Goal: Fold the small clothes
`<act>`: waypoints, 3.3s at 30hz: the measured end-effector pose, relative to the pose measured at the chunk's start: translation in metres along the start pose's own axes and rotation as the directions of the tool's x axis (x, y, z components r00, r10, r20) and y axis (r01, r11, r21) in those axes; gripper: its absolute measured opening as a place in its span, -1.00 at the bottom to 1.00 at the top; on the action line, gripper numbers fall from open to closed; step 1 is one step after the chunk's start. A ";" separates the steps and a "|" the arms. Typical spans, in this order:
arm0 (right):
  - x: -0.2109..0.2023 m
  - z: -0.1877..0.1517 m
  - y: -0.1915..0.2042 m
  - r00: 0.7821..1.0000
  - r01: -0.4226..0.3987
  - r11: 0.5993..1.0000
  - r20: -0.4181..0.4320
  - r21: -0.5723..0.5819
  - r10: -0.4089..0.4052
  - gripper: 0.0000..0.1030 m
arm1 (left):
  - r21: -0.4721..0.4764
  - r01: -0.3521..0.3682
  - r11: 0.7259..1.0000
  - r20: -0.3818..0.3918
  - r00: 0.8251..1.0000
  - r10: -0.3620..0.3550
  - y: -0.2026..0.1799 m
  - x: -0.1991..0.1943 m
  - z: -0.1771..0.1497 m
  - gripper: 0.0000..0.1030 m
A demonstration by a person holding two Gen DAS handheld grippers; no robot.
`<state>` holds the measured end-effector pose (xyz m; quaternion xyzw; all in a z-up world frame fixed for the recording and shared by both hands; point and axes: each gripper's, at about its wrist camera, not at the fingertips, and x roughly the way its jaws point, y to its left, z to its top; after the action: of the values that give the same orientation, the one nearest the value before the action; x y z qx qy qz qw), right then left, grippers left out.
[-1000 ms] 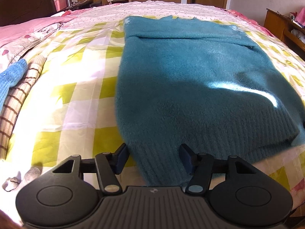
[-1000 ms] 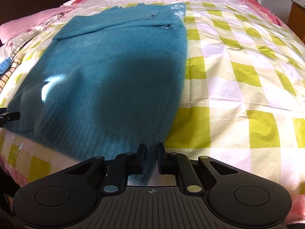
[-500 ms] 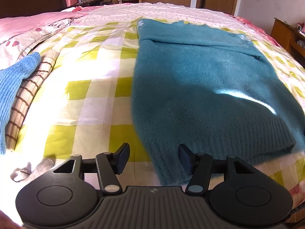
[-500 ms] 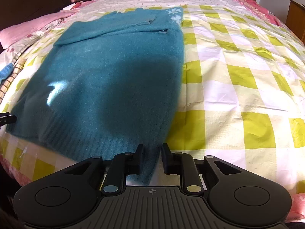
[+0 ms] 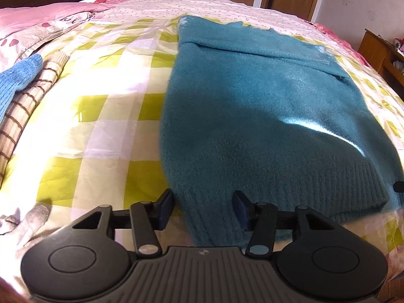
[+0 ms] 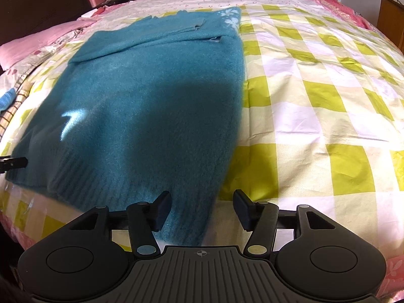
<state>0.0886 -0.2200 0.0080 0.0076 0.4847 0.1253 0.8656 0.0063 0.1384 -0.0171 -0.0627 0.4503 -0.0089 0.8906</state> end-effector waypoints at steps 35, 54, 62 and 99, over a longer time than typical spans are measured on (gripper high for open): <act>-0.022 0.051 -0.044 0.851 -0.513 0.791 0.322 0.335 0.415 -0.75 | -0.159 0.307 0.938 0.179 0.944 -0.279 0.004 -0.024 0.071 -0.65; 0.075 0.209 -0.079 0.755 -0.634 0.598 0.560 0.490 0.341 -0.76 | -0.281 0.377 0.883 0.453 0.863 -0.224 0.023 0.069 0.247 -0.70; 0.128 0.237 -0.088 0.798 -0.583 0.599 0.527 0.549 0.294 -0.76 | -0.281 0.300 0.912 0.415 0.895 -0.167 0.027 0.110 0.267 -0.70; 0.123 0.258 -0.096 0.826 -0.449 0.784 0.533 0.430 0.180 0.31 | -0.116 0.054 0.992 0.363 0.932 -0.009 0.029 0.119 0.249 0.00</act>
<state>0.3874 -0.2576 0.0292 0.3630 0.2696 0.1257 0.8830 0.2759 0.1847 0.0298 -0.1257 0.2775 0.0165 0.9523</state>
